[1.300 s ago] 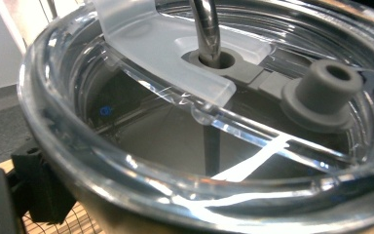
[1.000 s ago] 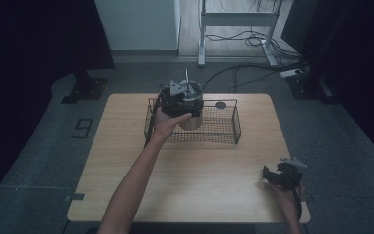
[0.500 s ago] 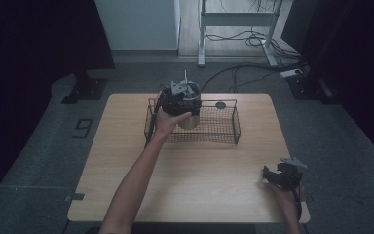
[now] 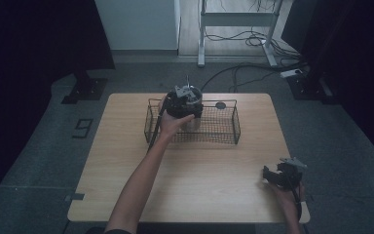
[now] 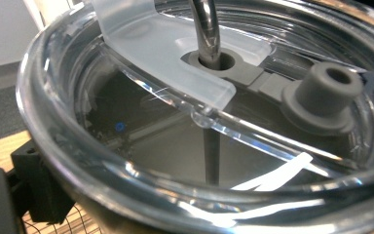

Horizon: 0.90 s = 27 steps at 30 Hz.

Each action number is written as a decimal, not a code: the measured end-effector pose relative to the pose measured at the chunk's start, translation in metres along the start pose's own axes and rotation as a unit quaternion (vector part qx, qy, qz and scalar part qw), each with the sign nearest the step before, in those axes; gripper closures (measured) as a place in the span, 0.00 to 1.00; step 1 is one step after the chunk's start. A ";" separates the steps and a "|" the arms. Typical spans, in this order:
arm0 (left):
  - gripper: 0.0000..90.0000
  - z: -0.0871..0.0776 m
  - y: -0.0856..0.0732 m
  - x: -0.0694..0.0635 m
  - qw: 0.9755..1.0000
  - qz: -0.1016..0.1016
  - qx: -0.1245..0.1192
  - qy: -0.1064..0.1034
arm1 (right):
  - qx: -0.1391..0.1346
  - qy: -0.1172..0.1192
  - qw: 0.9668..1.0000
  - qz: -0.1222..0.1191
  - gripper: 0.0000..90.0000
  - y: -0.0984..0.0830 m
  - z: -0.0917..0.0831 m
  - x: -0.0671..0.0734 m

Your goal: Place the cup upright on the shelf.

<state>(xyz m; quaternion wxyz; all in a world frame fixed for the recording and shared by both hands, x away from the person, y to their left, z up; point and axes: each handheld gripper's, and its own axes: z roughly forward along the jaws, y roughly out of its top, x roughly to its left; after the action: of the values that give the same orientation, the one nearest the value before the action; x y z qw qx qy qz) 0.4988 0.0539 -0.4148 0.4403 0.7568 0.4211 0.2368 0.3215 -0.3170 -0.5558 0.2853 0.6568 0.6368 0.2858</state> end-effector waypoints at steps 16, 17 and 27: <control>0.04 0.022 -0.023 0.005 0.999 -0.013 0.027 0.013 | 0.000 0.000 1.000 0.000 0.15 0.000 0.000 0.000; 0.04 0.023 -0.025 0.005 0.999 -0.015 0.027 0.013 | 0.000 0.000 1.000 0.000 0.15 0.000 0.000 0.000; 0.04 0.032 -0.037 0.000 0.999 -0.005 0.038 0.018 | 0.000 0.000 1.000 0.000 0.15 0.000 0.000 0.000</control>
<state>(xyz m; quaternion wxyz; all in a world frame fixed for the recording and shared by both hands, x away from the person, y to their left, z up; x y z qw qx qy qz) 0.5062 0.0484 -0.4624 0.4047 0.7664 0.4415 0.2322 0.3215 -0.3170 -0.5558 0.2854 0.6570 0.6367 0.2855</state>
